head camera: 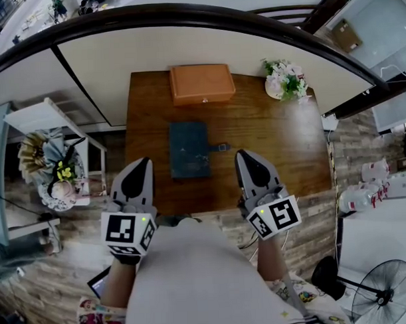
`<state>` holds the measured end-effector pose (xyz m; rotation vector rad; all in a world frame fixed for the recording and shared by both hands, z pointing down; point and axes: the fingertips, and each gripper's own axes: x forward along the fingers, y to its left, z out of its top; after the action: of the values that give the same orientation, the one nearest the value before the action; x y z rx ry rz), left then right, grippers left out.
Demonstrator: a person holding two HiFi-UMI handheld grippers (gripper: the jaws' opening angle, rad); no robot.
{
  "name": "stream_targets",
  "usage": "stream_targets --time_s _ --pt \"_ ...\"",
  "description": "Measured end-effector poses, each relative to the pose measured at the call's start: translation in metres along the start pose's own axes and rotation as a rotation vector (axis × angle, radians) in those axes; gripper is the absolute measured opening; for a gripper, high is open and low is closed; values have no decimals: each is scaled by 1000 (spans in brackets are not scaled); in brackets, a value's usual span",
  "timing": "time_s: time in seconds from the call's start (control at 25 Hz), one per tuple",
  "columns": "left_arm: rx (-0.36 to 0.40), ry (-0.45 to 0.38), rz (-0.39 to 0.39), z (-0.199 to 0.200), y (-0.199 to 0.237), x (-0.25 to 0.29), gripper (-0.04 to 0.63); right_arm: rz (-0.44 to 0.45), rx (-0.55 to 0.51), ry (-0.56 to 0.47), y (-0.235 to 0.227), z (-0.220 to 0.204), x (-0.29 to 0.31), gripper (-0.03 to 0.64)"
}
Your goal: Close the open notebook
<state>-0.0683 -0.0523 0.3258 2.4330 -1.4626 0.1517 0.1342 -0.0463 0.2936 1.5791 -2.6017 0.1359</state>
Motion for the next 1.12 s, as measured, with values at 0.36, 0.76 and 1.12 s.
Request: stream_targets --time_s 0.36,0.76,1.12 --pt "10 -2 11 0 3 3 0 -2 4 7 -3 -4 4 -2" --pt "14 -10 22 5 11 4 0 -2 3 9 -4 -3 8 -3" --pt "17 13 -35 0 10 3 0 3 9 9 -4 -4 7 -3"
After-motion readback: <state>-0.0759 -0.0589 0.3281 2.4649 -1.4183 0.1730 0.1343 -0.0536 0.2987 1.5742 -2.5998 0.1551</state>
